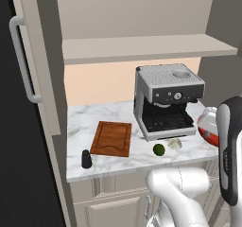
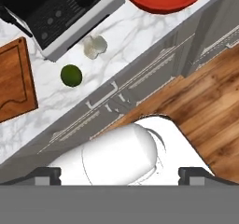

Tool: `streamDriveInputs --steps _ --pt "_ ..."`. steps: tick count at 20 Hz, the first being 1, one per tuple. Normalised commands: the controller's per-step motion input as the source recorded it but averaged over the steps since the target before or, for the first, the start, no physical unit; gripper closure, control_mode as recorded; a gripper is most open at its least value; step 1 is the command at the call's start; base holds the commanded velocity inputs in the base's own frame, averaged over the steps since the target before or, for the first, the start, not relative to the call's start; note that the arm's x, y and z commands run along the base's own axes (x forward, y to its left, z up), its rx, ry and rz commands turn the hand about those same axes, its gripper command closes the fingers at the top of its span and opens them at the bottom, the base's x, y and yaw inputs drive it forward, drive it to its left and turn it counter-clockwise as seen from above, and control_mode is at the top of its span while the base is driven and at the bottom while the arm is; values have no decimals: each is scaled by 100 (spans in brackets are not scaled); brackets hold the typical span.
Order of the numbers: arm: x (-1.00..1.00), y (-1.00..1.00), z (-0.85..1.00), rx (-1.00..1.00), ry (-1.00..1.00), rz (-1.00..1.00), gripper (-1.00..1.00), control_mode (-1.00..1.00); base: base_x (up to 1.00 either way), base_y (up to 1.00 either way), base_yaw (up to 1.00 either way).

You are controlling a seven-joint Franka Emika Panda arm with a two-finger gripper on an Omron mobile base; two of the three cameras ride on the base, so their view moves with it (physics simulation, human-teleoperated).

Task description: Open the cabinet. Place the bowl and condiment on the counter. Then place the lime and garlic on the cutting board.

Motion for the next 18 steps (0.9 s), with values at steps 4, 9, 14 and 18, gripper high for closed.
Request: streamDriveInputs --steps 4,9,14,18 --pt "28 7 -10 3 0 0 -100 -100 0 0 0" --pt "14 12 -20 0 7 -12 -100 -100 0 0 0" --pt "3 0 -20 0 4 -15 -100 -100 0 0 0" --pt "18 0 -17 1 0 -10 -100 -100 0 0 0"
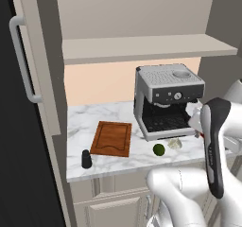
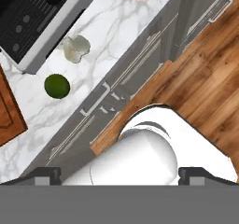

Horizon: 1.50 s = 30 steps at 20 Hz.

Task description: Open the cabinet. Place the bowl and condiment on the counter. Then place the lime and garlic on the cutting board.

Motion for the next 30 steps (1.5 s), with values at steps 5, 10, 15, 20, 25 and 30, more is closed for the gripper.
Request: streamDriveInputs --steps 5,10,15,20,25,30 --pt "22 0 -25 0 0 -4 -100 -100 0 0 0" --pt "26 0 -28 2 0 -1 -100 -100 0 0 0" --pt "32 0 -11 6 -2 0 -100 -100 0 0 0" --pt "33 0 -11 0 -1 -2 -100 -100 0 0 0" --pt "20 -5 -24 0 3 -7 -100 -100 0 0 0" --pt "15 -7 -16 1 2 -9 -100 -100 0 0 0"
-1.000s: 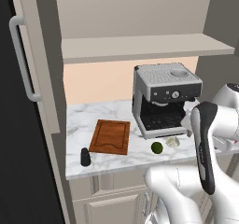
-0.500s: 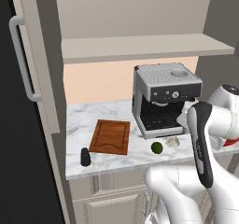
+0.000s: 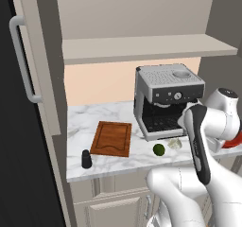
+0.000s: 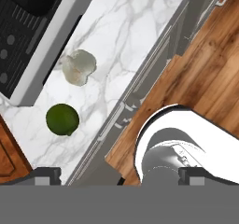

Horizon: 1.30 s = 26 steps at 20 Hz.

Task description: Open the cabinet. Place the bowl and condiment on the counter. Then place the lime and garlic on the cutting board.

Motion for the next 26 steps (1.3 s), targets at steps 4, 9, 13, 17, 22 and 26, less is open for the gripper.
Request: streamDriveInputs --steps 4,9,13,17,22,26 --pt "14 -6 -10 0 1 -8 -100 -100 0 0 0" --pt "9 -3 -20 0 3 -7 -100 -100 0 0 0" --pt "5 -6 -11 0 1 -4 -100 -100 0 0 0" --pt "3 -8 -2 2 0 -3 -100 -100 0 0 0" --pt "5 -1 -6 1 3 -3 -100 -100 0 0 0" --pt "17 0 -16 0 4 0 -100 -100 0 0 0"
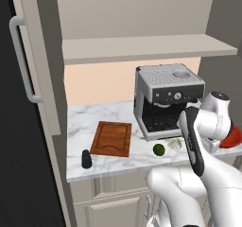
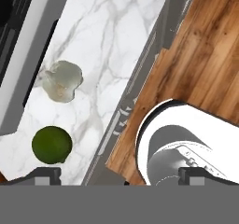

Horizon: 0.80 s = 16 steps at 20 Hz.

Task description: Open the cabinet. Place the bowl and condiment on the counter. Then place the lime and garlic on the cutting board.

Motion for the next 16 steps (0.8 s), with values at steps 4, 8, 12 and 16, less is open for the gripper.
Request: streamDriveInputs --steps 4,8,12,16 --pt "22 0 -14 0 1 0 -100 -100 0 0 0" --pt "25 0 -21 0 0 0 -100 -100 0 0 0" --pt "22 0 -20 0 1 0 -100 -100 0 0 0" --pt "17 0 -18 0 0 0 -100 -100 0 0 0"
